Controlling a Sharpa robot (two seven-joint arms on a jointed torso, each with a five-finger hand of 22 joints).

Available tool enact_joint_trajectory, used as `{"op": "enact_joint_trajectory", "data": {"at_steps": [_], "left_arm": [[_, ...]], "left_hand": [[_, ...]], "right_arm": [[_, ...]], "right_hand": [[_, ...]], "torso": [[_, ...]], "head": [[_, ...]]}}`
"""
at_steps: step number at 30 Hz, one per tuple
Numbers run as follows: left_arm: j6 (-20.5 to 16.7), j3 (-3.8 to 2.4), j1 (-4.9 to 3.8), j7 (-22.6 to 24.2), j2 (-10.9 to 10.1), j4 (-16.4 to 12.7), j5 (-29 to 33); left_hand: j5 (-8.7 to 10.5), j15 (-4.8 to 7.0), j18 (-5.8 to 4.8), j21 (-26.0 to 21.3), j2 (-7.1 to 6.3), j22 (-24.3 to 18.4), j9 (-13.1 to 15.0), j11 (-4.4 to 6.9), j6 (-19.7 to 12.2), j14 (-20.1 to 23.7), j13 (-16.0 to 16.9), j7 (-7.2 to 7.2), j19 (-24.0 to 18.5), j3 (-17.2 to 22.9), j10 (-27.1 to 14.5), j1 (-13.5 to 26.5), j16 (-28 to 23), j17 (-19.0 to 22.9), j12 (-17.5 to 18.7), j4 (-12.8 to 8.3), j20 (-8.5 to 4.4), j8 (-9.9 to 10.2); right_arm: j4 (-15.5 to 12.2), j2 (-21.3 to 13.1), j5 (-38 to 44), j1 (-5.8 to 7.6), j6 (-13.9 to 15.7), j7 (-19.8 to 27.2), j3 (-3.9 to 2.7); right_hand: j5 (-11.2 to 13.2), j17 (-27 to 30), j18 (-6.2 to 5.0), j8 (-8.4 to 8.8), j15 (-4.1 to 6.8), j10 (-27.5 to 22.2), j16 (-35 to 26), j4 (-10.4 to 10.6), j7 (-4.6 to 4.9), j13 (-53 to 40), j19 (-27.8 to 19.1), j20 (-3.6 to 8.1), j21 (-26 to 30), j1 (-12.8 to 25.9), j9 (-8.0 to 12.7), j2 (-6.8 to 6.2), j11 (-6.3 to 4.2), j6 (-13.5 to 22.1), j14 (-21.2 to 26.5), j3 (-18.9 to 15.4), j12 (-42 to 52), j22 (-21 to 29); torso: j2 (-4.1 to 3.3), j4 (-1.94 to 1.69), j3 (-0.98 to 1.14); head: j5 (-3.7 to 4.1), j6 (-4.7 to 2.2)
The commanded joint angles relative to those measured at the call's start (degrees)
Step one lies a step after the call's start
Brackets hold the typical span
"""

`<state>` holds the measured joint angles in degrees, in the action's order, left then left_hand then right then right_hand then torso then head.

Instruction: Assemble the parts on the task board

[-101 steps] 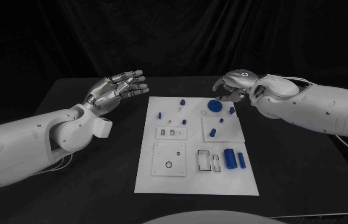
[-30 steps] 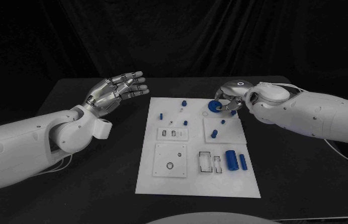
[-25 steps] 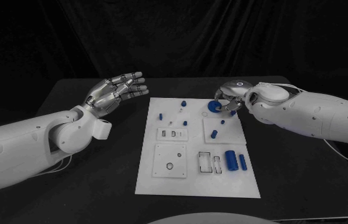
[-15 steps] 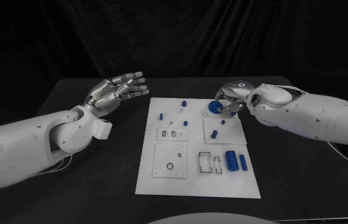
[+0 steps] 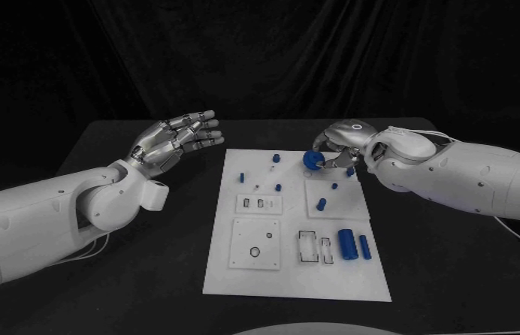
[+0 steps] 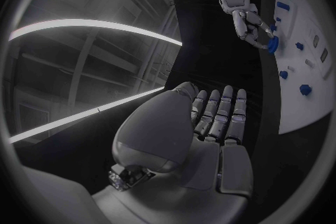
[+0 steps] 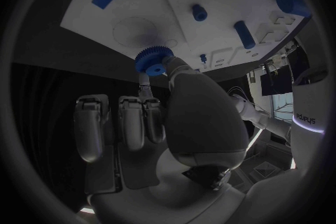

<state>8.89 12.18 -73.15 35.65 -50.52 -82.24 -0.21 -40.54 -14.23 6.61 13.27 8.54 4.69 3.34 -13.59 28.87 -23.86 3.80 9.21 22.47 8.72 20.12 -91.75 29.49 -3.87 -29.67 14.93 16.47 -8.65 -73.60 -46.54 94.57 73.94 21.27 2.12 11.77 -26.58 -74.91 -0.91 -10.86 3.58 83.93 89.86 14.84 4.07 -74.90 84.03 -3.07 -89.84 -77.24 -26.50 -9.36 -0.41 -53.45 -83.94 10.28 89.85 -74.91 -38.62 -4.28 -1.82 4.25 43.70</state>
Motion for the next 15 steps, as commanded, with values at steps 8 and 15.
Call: {"op": "enact_joint_trajectory", "data": {"at_steps": [8, 15], "left_arm": [[0.6, -0.06, 0.04, 0.4, 0.17, 0.07, 0.17], [0.66, -0.06, 0.04, 0.33, 0.41, 0.06, 0.17]], "left_hand": [[-0.11, 0.04, -0.26, -0.34, -0.52, -0.08, 0.02, -0.05, -0.25, 0.51, 0.0, 2.16, -0.5, 0.44, -0.49, -0.08, 0.06, 0.02, -0.09, -0.07, 0.05, 0.18], [-0.11, 0.02, -0.26, -0.34, -0.55, -0.08, 0.02, -0.03, -0.28, 0.49, 0.0, 2.15, -0.51, 0.48, -0.5, -0.08, 0.09, 0.02, -0.1, -0.09, 0.05, 0.19]], "right_arm": [[-0.51, 3.65, 0.29, 0.3, 0.45, 0.72, -0.02], [1.02, 7.2, 0.29, 0.31, -0.43, 1.31, -0.02]], "right_hand": [[-0.14, -15.09, 0.91, -0.17, 0.06, 6.07, 0.14, 0.55, -0.02, -15.1, 5.97, 0.16, -0.16, 0.63, 0.05, 0.18, -0.25, -0.47, -6.06, 0.01, 0.15, -15.09], [-0.11, -15.09, 0.91, -0.05, 0.04, 6.07, 0.14, 0.55, 0.06, -15.1, 5.97, 0.16, -0.16, 0.61, 0.08, 0.24, -0.21, -0.34, -6.06, 0.07, 0.15, -15.09]], "torso": [[0.03, -0.25, -0.05], [-0.03, -0.31, 0.01]], "head": [[-0.52, -0.23], [-0.83, 0.41]]}}
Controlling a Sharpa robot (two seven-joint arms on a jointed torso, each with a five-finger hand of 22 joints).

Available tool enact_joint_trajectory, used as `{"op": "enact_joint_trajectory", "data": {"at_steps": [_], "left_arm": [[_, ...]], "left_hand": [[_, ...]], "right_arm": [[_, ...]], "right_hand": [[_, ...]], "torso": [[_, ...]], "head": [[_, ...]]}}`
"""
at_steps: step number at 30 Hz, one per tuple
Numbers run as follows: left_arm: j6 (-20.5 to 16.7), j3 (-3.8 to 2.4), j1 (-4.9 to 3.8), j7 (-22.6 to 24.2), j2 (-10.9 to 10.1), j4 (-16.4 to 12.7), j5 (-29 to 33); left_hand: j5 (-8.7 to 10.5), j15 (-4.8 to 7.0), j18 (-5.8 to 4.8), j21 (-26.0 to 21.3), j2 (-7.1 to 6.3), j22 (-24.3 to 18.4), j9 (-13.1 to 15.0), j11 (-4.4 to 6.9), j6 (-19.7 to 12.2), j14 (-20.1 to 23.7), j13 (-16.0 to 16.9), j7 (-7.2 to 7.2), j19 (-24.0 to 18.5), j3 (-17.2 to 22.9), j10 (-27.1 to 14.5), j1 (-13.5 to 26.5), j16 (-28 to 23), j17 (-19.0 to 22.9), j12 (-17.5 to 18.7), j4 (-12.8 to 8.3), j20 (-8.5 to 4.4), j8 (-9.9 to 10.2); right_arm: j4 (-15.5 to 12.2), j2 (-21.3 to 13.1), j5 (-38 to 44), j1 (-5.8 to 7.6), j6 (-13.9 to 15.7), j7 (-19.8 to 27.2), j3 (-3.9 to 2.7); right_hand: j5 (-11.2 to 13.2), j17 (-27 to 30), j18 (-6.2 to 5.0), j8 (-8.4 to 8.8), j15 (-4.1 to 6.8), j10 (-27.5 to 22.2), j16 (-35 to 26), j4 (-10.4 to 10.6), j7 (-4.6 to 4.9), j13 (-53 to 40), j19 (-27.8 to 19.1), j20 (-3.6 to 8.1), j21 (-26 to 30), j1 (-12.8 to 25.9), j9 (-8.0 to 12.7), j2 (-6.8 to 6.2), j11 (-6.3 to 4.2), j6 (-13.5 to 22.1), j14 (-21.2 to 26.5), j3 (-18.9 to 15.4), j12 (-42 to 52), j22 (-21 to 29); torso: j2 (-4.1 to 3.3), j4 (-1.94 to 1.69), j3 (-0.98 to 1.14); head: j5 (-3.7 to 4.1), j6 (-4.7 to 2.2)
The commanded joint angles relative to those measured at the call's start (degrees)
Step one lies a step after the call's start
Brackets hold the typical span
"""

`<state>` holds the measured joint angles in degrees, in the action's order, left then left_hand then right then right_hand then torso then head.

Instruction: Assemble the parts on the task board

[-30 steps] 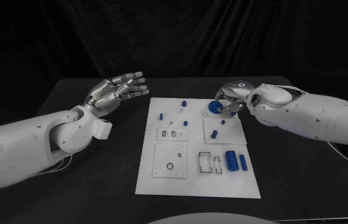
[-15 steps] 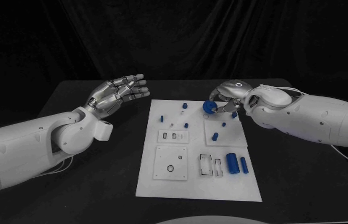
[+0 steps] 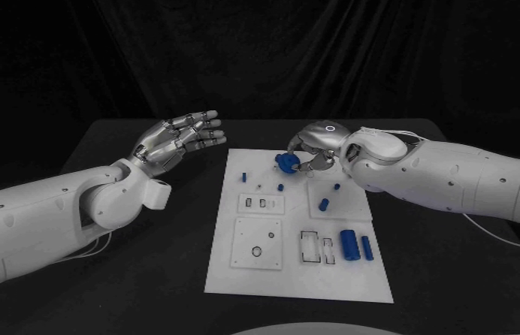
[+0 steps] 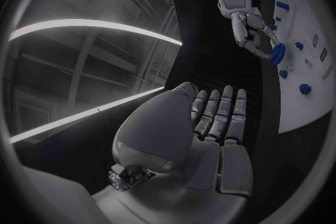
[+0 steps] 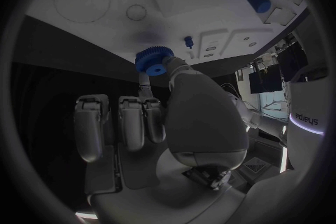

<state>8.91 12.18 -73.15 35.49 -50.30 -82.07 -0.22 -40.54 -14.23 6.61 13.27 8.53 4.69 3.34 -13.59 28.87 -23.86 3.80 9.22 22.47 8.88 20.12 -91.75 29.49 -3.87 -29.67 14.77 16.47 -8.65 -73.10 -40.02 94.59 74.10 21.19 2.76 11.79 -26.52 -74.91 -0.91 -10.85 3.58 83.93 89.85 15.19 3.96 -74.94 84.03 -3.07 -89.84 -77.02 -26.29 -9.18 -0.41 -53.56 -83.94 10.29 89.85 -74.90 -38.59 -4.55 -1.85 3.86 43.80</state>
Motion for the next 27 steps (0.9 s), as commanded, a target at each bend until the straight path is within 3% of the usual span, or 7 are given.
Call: {"op": "enact_joint_trajectory", "data": {"at_steps": [1, 2, 4, 9, 18, 27], "left_arm": [[0.66, -0.06, 0.04, 0.49, 0.23, -0.09, 0.18], [0.66, -0.06, 0.04, 0.48, 0.25, -0.08, 0.18], [0.63, -0.06, 0.04, 0.48, 0.3, -0.05, 0.18], [0.55, -0.06, 0.04, 0.51, 0.36, -0.09, 0.18], [0.52, -0.06, 0.03, 0.58, 0.5, -0.11, 0.18], [0.52, -0.06, 0.03, 0.61, 0.56, -0.02, 0.18]], "left_hand": [[-0.11, 0.02, -0.27, -0.34, -0.55, -0.08, 0.02, -0.03, -0.27, 0.49, 0.01, 2.15, -0.51, 0.32, -0.5, -0.08, 0.09, 0.02, -0.1, 0.07, 0.05, 0.2], [-0.11, 0.02, -0.27, -0.34, -0.55, -0.08, 0.02, -0.03, -0.27, 0.49, 0.01, 2.15, -0.51, 0.32, -0.5, -0.08, 0.09, 0.02, -0.1, 0.07, 0.05, 0.2], [-0.11, 0.02, -0.27, -0.34, -0.55, -0.08, 0.02, -0.03, -0.27, 0.49, 0.01, 2.15, -0.51, 0.32, -0.5, -0.08, 0.09, 0.02, -0.1, 0.07, 0.05, 0.2], [-0.11, 0.02, -0.27, -0.34, -0.55, -0.08, 0.02, -0.03, -0.27, 0.49, 0.01, 2.15, -0.51, 0.32, -0.5, -0.08, 0.09, 0.02, -0.1, 0.07, 0.05, 0.2], [-0.13, -0.03, -0.29, -0.32, -0.6, -0.08, 0.03, 0.0, -0.22, 0.45, 0.02, 2.14, -0.48, 0.41, -0.5, -0.07, 0.15, 0.0, -0.13, 0.04, 0.07, 0.18], [-0.13, -0.03, -0.29, -0.32, -0.6, -0.08, 0.03, 0.0, -0.22, 0.45, 0.02, 2.14, -0.48, 0.41, -0.5, -0.07, 0.15, 0.0, -0.13, 0.04, 0.07, 0.18]], "right_arm": [[0.88, 1.2, 0.27, 0.15, -0.55, 0.75, -0.04], [1.12, 1.51, 0.27, 0.14, -0.65, 0.79, -0.04], [1.97, 2.54, 0.27, 0.13, -0.92, 0.97, -0.04], [3.74, 4.42, 0.27, 0.11, -1.97, 1.17, -0.04], [5.83, 6.8, 0.27, -0.01, -4.05, 1.31, -0.04], [7.41, 7.79, 0.27, -0.19, -6.58, 1.08, -0.04]], "right_hand": [[-0.15, -15.09, 0.91, 0.04, 0.02, 6.07, 0.15, 0.19, 0.21, -15.06, 5.97, 0.15, -0.16, 0.37, -0.1, 0.08, -0.17, -0.12, -6.06, 0.11, 0.15, -15.1], [-0.15, -15.09, 0.91, 0.04, 0.02, 6.07, 0.15, 0.19, 0.21, -15.06, 5.97, 0.15, -0.16, 0.37, -0.1, 0.08, -0.17, -0.12, -6.06, 0.11, 0.15, -15.1], [-0.06, -15.09, 0.91, 0.24, -0.03, 6.07, 0.15, 0.16, 0.32, -15.06, 5.97, 0.13, -0.16, 0.34, -0.03, 0.11, -0.1, 0.11, -6.06, 0.17, 0.15, -15.1], [-0.01, -15.09, 0.91, 0.37, -0.07, 6.07, 0.15, 0.13, 0.37, -15.06, 5.97, 0.11, -0.16, 0.31, 0.01, 0.14, -0.05, 0.24, -6.06, 0.22, 0.15, -15.1], [0.14, -15.09, 0.91, 0.91, -0.21, 6.07, 0.15, -0.06, 0.54, -15.06, 5.97, 0.02, -0.16, 0.14, 0.23, 0.23, 0.11, 0.78, -6.06, 0.43, 0.15, -15.1], [0.55, -15.09, 0.91, 2.86, -0.63, 6.07, 0.15, -0.25, 1.06, -15.06, 5.97, -0.35, -0.16, 0.38, 1.44, 0.11, 0.58, 2.59, -6.06, 0.67, 0.15, -15.1]], "torso": [[-0.06, -0.07, 0.06], [-0.06, -0.1, 0.05], [-0.05, -0.15, 0.07], [-0.03, -0.08, 0.06], [-0.03, -0.1, 0.04], [-0.07, 0.0, 0.11]], "head": [[-0.54, 0.4], [-0.71, 0.44], [-1.06, 1.52], [-0.91, 2.93], [-1.04, 2.73], [-1.2, 2.77]]}}
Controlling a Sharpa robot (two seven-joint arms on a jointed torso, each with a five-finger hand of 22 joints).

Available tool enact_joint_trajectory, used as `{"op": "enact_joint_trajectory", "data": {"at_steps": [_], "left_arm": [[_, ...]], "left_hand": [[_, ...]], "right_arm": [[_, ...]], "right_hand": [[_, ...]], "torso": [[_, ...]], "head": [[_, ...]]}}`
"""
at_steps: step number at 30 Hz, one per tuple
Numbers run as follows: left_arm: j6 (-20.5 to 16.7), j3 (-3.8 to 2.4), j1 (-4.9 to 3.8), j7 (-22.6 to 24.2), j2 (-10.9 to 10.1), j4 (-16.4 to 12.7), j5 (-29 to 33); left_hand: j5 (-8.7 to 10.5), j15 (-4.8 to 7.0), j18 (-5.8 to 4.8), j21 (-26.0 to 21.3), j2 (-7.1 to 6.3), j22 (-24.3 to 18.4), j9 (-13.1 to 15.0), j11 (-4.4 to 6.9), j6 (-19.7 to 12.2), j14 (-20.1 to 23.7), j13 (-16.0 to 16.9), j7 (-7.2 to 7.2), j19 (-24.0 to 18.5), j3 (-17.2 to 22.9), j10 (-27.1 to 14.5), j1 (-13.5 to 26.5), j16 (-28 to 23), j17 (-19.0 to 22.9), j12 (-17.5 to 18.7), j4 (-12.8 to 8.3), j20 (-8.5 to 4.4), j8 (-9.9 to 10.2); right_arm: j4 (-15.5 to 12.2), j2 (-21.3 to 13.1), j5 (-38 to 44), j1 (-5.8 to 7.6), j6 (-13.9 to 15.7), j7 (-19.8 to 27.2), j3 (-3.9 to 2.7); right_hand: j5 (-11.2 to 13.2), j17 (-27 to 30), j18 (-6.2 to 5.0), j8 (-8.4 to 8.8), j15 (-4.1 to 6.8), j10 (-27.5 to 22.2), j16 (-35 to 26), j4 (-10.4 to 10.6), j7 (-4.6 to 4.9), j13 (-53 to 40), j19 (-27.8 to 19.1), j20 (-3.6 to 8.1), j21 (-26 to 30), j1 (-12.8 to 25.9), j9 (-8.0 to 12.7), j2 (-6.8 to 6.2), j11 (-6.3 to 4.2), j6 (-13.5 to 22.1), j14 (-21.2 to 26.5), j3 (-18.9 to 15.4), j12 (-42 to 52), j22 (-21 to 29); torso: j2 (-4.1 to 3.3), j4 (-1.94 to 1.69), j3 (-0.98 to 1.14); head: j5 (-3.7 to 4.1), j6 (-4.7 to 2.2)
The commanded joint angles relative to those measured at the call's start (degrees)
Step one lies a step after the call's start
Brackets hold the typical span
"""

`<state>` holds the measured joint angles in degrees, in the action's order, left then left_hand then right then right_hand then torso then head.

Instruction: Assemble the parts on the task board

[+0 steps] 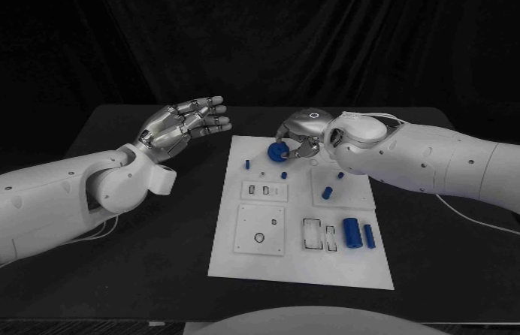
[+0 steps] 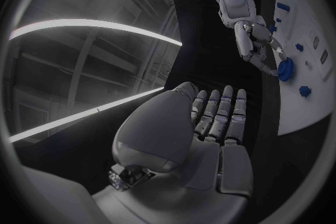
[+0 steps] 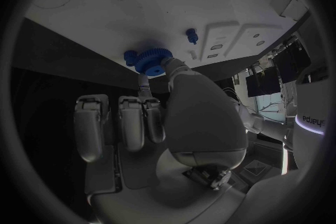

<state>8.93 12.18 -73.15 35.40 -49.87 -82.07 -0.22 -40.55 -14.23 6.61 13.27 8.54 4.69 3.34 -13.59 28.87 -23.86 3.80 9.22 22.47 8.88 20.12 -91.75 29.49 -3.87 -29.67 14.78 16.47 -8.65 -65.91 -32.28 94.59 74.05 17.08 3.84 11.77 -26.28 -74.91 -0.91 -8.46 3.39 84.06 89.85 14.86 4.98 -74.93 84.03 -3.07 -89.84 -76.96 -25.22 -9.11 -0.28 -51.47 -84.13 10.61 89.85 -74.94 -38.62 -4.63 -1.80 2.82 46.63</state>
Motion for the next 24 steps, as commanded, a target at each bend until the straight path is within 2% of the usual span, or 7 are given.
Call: {"op": "enact_joint_trajectory", "data": {"at_steps": [1, 3, 9, 13, 24], "left_arm": [[0.5, -0.06, 0.03, 0.71, 0.13, -0.01, 0.18], [0.48, -0.06, 0.03, 0.76, 0.15, 0.05, 0.18], [0.46, -0.06, 0.04, 0.92, 0.26, 0.2, 0.18], [0.51, -0.06, 0.04, 0.91, 0.36, 0.25, 0.18], [0.48, -0.06, 0.04, 0.9, 0.49, 0.46, 0.18]], "left_hand": [[-0.13, -0.03, -0.28, -0.32, -0.61, -0.09, 0.03, 0.0, -0.22, 0.45, 0.02, 2.14, -0.48, 0.41, -0.5, -0.07, 0.15, 0.0, -0.13, 0.04, 0.07, 0.18], [-0.13, -0.03, -0.28, -0.32, -0.61, -0.09, 0.03, 0.0, -0.22, 0.45, 0.02, 2.14, -0.48, 0.41, -0.5, -0.07, 0.15, 0.0, -0.13, 0.04, 0.07, 0.18], [-0.15, -0.05, -0.3, -0.32, -0.65, -0.09, 0.03, -0.01, -0.22, 0.44, 0.02, 2.14, -0.46, 0.5, -0.51, -0.06, 0.19, -0.01, -0.15, 0.01, 0.07, 0.18], [-0.15, -0.05, -0.3, -0.33, -0.66, -0.1, 0.03, -0.01, -0.3, 0.45, 0.02, 2.15, -0.48, 0.54, -0.51, -0.06, 0.2, -0.01, -0.15, 0.0, 0.07, 0.2], [-0.16, -0.04, -0.3, -0.35, -0.68, -0.11, 0.02, -0.02, -0.36, 0.47, 0.02, 2.16, -0.52, 0.59, -0.53, -0.06, 0.21, 0.0, -0.16, -0.02, 0.06, 0.23]], "right_arm": [[0.27, 0.07, 0.26, -0.14, -2.7, -0.01, -0.03], [0.33, 0.09, 0.26, -0.16, -3.13, -0.06, -0.03], [0.51, 0.15, 0.26, -0.25, -4.23, 0.07, -0.03], [0.58, 0.2, 0.26, -0.3, -5.35, 0.35, -0.03], [0.56, 0.2, 0.26, -0.53, -7.36, 1.08, -0.03]], "right_hand": [[0.35, -15.09, 0.91, 0.59, -0.46, 5.94, 0.15, 0.08, 0.07, -15.07, 5.97, -0.37, -0.16, 0.34, 0.46, 0.04, 0.48, 0.61, -5.87, 0.35, 0.15, -15.06], [0.44, -15.09, 0.91, 1.17, -0.54, 5.94, 0.15, 0.03, 0.15, -15.07, 5.97, -0.47, -0.16, 0.4, 0.88, 0.01, 0.57, 1.06, -5.87, 0.41, 0.15, -15.06], [0.9, -15.09, 0.91, 3.14, -0.73, 5.94, 0.15, -0.17, 0.23, -15.07, 5.97, -0.7, -0.16, 0.61, 2.36, 0.05, 0.71, 2.54, -5.87, 0.54, 0.15, -15.06], [0.95, -15.09, 0.91, 4.48, -0.72, 5.94, 0.15, -0.46, 0.15, -15.07, 5.97, -0.74, -0.16, 0.75, 3.59, 0.19, 0.66, 3.76, -5.87, 0.63, 0.15, -15.06], [0.86, -15.09, 0.91, 4.92, -0.57, 5.94, 0.15, -0.76, -0.27, -15.07, 5.97, -0.68, -0.16, 0.77, 4.49, 0.44, 0.41, 4.61, -5.87, 0.8, 0.15, -15.06]], "torso": [[-0.05, 0.06, 0.06], [-0.08, 0.06, 0.05], [-0.03, 0.16, 0.01], [-0.04, 0.16, -0.01], [-0.04, 0.2, 0.0]], "head": [[-0.18, -0.05], [-0.25, -0.14], [-0.38, 0.28], [-0.43, 0.02], [-0.61, 0.0]]}}
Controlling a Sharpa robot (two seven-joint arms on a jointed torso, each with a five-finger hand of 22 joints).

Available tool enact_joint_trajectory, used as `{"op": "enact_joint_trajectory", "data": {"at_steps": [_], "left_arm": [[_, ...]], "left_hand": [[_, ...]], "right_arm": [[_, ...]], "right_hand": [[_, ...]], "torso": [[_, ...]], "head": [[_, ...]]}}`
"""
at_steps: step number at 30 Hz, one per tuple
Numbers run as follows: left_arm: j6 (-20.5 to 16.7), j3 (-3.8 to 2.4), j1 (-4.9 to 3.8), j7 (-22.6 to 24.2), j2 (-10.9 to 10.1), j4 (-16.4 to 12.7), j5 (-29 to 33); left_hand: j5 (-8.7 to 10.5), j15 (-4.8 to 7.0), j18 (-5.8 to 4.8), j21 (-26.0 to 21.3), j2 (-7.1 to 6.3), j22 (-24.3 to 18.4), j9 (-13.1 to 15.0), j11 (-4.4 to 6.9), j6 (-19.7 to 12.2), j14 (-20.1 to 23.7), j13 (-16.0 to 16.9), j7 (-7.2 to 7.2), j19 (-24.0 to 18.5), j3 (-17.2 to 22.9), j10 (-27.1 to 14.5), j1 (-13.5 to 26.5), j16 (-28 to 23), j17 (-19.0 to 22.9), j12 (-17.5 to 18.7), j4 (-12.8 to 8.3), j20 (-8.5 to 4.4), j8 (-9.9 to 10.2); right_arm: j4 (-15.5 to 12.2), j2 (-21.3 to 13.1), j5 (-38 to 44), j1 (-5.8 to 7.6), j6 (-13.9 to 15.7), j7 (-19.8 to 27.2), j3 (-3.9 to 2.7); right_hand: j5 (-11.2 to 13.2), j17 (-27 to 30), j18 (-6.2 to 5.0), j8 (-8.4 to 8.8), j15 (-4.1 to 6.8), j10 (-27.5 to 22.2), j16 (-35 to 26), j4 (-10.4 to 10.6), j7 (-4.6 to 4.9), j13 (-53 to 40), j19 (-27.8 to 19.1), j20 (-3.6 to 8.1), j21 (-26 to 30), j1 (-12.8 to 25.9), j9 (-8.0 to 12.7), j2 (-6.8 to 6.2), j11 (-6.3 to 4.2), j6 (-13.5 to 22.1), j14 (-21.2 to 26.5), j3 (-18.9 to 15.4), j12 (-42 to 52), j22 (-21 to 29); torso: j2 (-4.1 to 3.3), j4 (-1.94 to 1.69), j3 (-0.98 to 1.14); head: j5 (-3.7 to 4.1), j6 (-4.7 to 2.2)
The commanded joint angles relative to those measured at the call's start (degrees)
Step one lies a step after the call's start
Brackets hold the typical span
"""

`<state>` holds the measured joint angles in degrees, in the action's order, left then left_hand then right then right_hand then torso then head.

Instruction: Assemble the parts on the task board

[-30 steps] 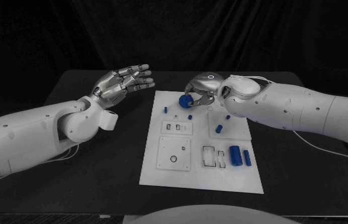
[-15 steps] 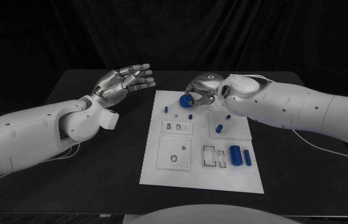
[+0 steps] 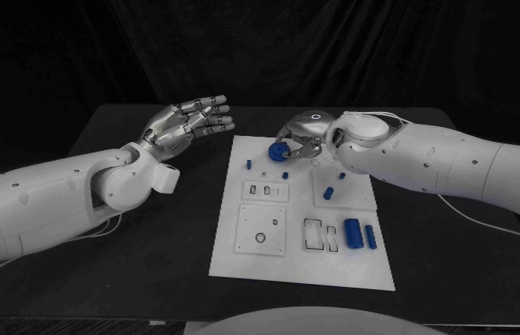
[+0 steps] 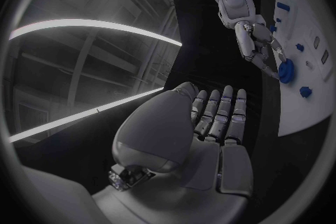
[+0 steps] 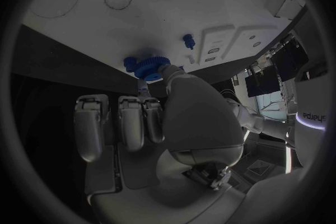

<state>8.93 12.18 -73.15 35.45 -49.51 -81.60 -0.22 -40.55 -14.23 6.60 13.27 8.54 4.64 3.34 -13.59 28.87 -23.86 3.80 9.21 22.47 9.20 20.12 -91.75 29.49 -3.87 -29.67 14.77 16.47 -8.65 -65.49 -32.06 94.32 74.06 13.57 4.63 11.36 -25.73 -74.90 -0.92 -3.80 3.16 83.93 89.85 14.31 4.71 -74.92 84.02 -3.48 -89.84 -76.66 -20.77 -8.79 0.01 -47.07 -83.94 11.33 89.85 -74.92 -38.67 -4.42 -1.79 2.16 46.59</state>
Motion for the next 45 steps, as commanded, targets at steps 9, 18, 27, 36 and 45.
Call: {"op": "enact_joint_trajectory", "data": {"at_steps": [9, 18, 27, 36, 45], "left_arm": [[0.47, -0.06, 0.04, 0.77, 0.2, 0.16, 0.18], [0.45, -0.06, 0.04, 0.71, 0.14, 0.22, 0.18], [0.38, -0.06, 0.05, 0.49, 0.05, 0.27, 0.18], [0.36, -0.06, 0.05, 0.3, -0.03, 0.19, 0.18], [0.31, -0.06, 0.05, 0.22, -0.14, 0.16, 0.18]], "left_hand": [[-0.16, -0.04, -0.3, -0.35, -0.68, -0.06, 0.02, -0.02, -0.36, 0.47, 0.02, 2.16, -0.52, 0.26, -0.53, -0.06, 0.21, -0.01, -0.16, -0.01, 0.06, 0.23], [-0.17, -0.04, -0.31, -0.37, -0.7, -0.07, 0.02, -0.03, -0.39, 0.51, 0.02, 2.18, -0.55, 0.32, -0.55, -0.06, 0.22, 0.0, -0.16, -0.04, 0.06, 0.24], [-0.17, -0.04, -0.31, -0.37, -0.7, -0.07, 0.02, -0.03, -0.39, 0.51, 0.02, 2.18, -0.55, 0.32, -0.55, -0.06, 0.22, 0.0, -0.16, -0.04, 0.06, 0.24], [-0.18, -0.02, -0.31, -0.36, -0.71, -0.08, 0.0, -0.04, -0.51, 0.57, 0.02, 2.23, -0.55, 0.42, -0.6, -0.06, 0.22, 0.0, -0.15, -0.07, 0.05, 0.28], [-0.18, -0.02, -0.31, -0.36, -0.71, -0.08, 0.0, -0.04, -0.51, 0.57, 0.02, 2.23, -0.55, 0.42, -0.6, -0.06, 0.22, 0.0, -0.15, -0.07, 0.05, 0.28]], "right_arm": [[-0.17, -0.35, 0.54, -0.73, -3.31, 1.2, 0.38], [-0.89, -1.09, 0.54, -0.87, -2.27, 1.78, 0.38], [-1.14, -1.62, 0.54, -0.99, -2.3, 1.69, 0.38], [-1.07, -1.82, 0.54, -1.07, -2.61, 0.9, 0.39], [-1.11, -2.04, 0.54, -1.1, -1.65, 0.13, 0.39]], "right_hand": [[0.27, -15.1, 0.92, 0.2, -0.12, 6.07, 0.15, -0.35, -0.5, -15.08, 5.98, -0.12, -0.16, 0.6, 0.52, 0.28, -0.22, 0.43, -6.06, 0.19, 0.15, -15.08], [0.5, -15.1, 0.92, 0.09, 0.12, 6.07, 0.15, -0.48, -0.83, -15.08, 5.98, 0.06, -0.16, 0.72, 0.79, 0.29, -0.52, 0.24, -6.06, 0.2, 0.15, -15.08], [4.24, -15.1, 0.92, 0.14, 0.59, 6.07, 0.15, -0.92, -0.9, -15.08, 5.98, 0.63, -0.16, 1.35, 2.2, 0.44, -0.85, 0.72, -6.06, -0.12, 0.15, -15.08], [5.78, -15.1, 0.92, 0.09, 0.51, 6.07, 0.15, -1.06, -0.58, -15.08, 5.98, 0.62, -0.16, 1.52, 2.7, 0.6, -0.66, 0.8, -6.06, -0.28, 0.15, -15.08], [5.91, -15.1, 0.92, 0.1, 0.43, 6.07, 0.15, -1.17, -0.42, -15.08, 5.98, 0.59, -0.16, 1.43, 2.85, 0.75, -0.54, 0.87, -6.06, -0.22, 0.15, -15.08]], "torso": [[0.02, -0.02, -0.03], [0.06, -0.03, -0.01], [0.01, 0.1, -0.01], [0.01, 0.05, -0.01], [0.01, -0.01, -0.02]], "head": [[0.16, 0.19], [0.24, 0.4], [0.21, 0.48], [0.19, 0.51], [0.23, 0.51]]}}
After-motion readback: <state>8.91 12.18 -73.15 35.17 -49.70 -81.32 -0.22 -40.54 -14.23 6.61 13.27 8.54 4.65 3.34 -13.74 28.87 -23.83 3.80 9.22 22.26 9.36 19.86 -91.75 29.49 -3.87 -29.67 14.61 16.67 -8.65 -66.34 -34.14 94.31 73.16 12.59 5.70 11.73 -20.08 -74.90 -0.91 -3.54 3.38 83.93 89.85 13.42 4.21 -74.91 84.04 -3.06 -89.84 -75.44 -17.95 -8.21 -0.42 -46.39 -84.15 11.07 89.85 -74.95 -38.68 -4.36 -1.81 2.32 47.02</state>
